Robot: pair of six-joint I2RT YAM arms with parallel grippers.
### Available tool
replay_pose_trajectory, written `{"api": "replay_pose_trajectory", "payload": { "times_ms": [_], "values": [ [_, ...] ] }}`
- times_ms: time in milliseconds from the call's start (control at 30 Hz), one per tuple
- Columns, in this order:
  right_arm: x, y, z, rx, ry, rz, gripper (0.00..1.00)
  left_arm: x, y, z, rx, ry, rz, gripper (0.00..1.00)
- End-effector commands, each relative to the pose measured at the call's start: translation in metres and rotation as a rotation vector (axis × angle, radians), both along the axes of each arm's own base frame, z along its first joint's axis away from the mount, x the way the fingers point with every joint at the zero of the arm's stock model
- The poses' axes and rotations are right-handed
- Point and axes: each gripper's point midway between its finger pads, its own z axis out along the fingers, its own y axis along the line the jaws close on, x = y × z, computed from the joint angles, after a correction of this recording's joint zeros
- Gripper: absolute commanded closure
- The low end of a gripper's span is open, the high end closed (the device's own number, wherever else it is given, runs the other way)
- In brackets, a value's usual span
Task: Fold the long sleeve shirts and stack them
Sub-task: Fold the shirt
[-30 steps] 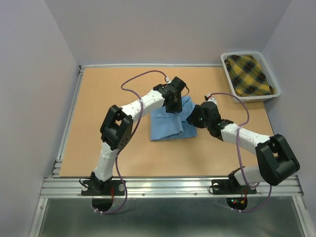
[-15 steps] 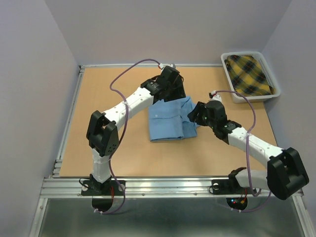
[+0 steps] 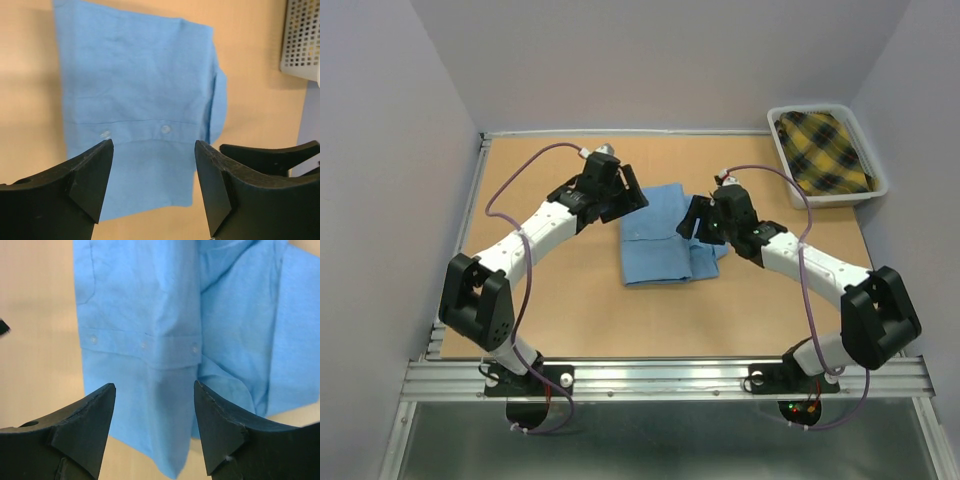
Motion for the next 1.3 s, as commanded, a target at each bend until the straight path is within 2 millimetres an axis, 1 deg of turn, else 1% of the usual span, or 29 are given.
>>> {"api": "replay_pose_trajectory", "payload": {
  "times_ms": [0,33,67,100,133,167,200,233,267,300,333,400,433,467,533,567,633,667,733,767,800,833,933,1000,1067,1133,1267],
  "values": [
    [0.019,0.014,0.014,-0.026,-0.018,-0.036,0.30,-0.010,0.018,0.014,-0.041,-0.062,0.002,0.23],
    [0.024,0.015,0.017,-0.033,-0.022,-0.046,0.29,-0.013,0.026,0.003,-0.033,-0.046,0.006,0.23],
    [0.027,0.015,0.016,-0.042,-0.022,-0.060,0.29,-0.015,0.030,0.000,-0.030,-0.046,0.008,0.23],
    [0.029,0.017,0.006,-0.058,0.000,-0.062,0.28,-0.018,0.035,0.001,-0.034,-0.054,0.012,0.23],
    [0.032,0.019,0.007,-0.060,0.000,-0.067,0.28,-0.022,0.042,-0.009,-0.030,-0.043,0.020,0.23],
    [0.034,0.020,0.004,-0.066,0.007,-0.071,0.28,-0.024,0.045,-0.012,-0.028,-0.042,0.020,0.23],
    [0.036,0.020,0.001,-0.077,0.012,-0.078,0.28,-0.027,0.049,-0.010,-0.034,-0.051,0.022,0.23],
    [0.038,0.021,-0.001,-0.082,0.017,-0.079,0.28,-0.029,0.053,-0.014,-0.032,-0.050,0.027,0.23],
    [0.042,0.024,-0.003,-0.087,0.022,-0.078,0.29,-0.033,0.059,-0.024,-0.026,-0.037,0.030,0.23],
    [0.044,0.025,-0.003,-0.094,0.022,-0.082,0.29,-0.036,0.064,-0.023,-0.023,-0.047,0.033,0.23],
    [0.046,0.025,-0.006,-0.102,0.027,-0.083,0.30,-0.042,0.069,-0.035,-0.009,-0.027,0.039,0.23],
    [0.052,0.028,-0.010,-0.119,0.036,-0.083,0.34,-0.044,0.076,-0.035,-0.015,-0.041,0.046,0.24],
    [0.054,0.030,-0.016,-0.126,0.048,-0.076,0.37,-0.049,0.078,-0.043,-0.011,-0.030,0.044,0.24],
    [0.056,0.034,-0.014,-0.118,0.044,-0.066,0.39,-0.050,0.081,-0.045,-0.011,-0.028,0.049,0.24],
    [0.059,0.037,-0.016,-0.119,0.051,-0.060,0.43,-0.055,0.084,-0.050,-0.010,-0.026,0.045,0.25],
    [0.060,0.038,-0.016,-0.119,0.051,-0.060,0.50,-0.056,0.086,-0.052,-0.009,-0.024,0.046,0.25],
    [0.060,0.039,-0.018,-0.122,0.055,-0.058,0.59,-0.059,0.087,-0.056,-0.009,-0.018,0.040,0.26],
    [0.060,0.039,-0.018,-0.123,0.055,-0.053,0.69,-0.060,0.087,-0.056,-0.011,-0.017,0.040,0.26],
    [0.059,0.040,-0.012,-0.115,0.046,-0.045,0.82,-0.060,0.087,-0.057,-0.015,-0.019,0.034,0.26],
    [0.059,0.040,-0.010,-0.110,0.042,-0.042,0.93,-0.060,0.086,-0.056,-0.019,-0.024,0.030,0.26],
    [0.058,0.042,-0.002,-0.093,0.033,-0.029,0.98,-0.060,0.086,-0.056,-0.022,-0.026,0.027,0.26],
    [0.057,0.043,0.001,-0.084,0.031,-0.022,0.99,-0.059,0.084,-0.054,-0.029,-0.028,0.020,0.26],
    [0.055,0.043,0.014,-0.035,0.028,0.007,0.99,-0.059,0.081,-0.053,-0.037,-0.030,0.005,0.27],
    [0.056,0.039,0.017,-0.011,0.036,0.018,1.00,-0.058,0.080,-0.052,-0.039,-0.033,-0.001,0.27],
    [0.054,0.039,0.023,0.024,0.040,0.046,0.99,-0.058,0.079,-0.054,-0.036,-0.028,-0.003,0.28],
    [0.054,0.035,0.022,0.047,0.055,0.074,1.00,-0.058,0.078,-0.055,-0.040,-0.021,-0.010,0.29],
    [0.055,0.029,0.019,0.066,0.066,0.112,0.99,-0.059,0.074,-0.056,-0.050,-0.012,-0.033,0.36]
  ]
}}
